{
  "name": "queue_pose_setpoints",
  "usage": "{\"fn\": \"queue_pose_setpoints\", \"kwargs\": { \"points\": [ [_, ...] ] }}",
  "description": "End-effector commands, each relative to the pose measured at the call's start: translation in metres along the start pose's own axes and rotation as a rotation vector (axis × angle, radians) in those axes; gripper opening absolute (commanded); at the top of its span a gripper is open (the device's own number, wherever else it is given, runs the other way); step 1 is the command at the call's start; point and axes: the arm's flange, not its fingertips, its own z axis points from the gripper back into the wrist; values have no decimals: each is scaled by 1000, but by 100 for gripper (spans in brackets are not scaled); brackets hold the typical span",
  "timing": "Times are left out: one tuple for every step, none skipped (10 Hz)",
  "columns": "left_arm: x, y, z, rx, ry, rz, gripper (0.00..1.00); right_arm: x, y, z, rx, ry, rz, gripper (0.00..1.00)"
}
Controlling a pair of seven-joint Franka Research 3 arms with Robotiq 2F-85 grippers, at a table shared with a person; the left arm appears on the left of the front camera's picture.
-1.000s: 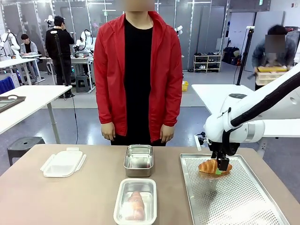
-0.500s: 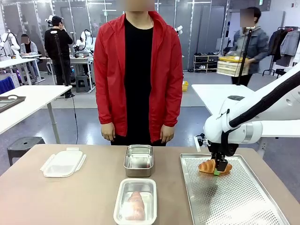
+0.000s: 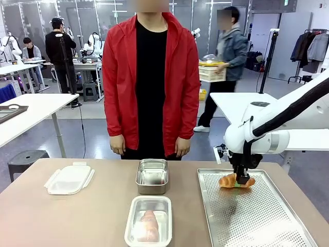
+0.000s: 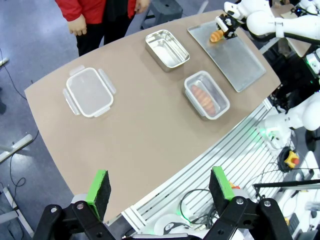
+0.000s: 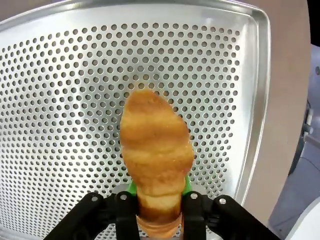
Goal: Place the bread into the airtight container.
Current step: Pick up a Butter Roll and place it into an empty Airtight Container.
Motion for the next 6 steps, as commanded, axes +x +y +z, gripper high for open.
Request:
{"fn": "queue_pose_setpoints", "kwargs": {
  "points": [
    [0, -1, 1, -9, -1, -17, 100, 2, 0, 21, 1, 9, -13, 21],
    [0, -1, 1, -9, -1, -17, 100, 4, 2, 36, -10, 23, -14, 21],
    [0, -1, 1, -9, -1, -17, 100, 6, 4, 59, -20, 28, -21, 21],
    [0, -1, 1, -9, -1, -17, 100, 7, 8, 81, -28, 19, -34, 21],
    [0, -1, 1, -9, -1, -17, 100, 9, 12, 104, -28, 27, -32, 21],
    [0, -1, 1, -9, -1, -17, 100, 12, 18, 126, -19, 21, -27, 21]
  ]
}}
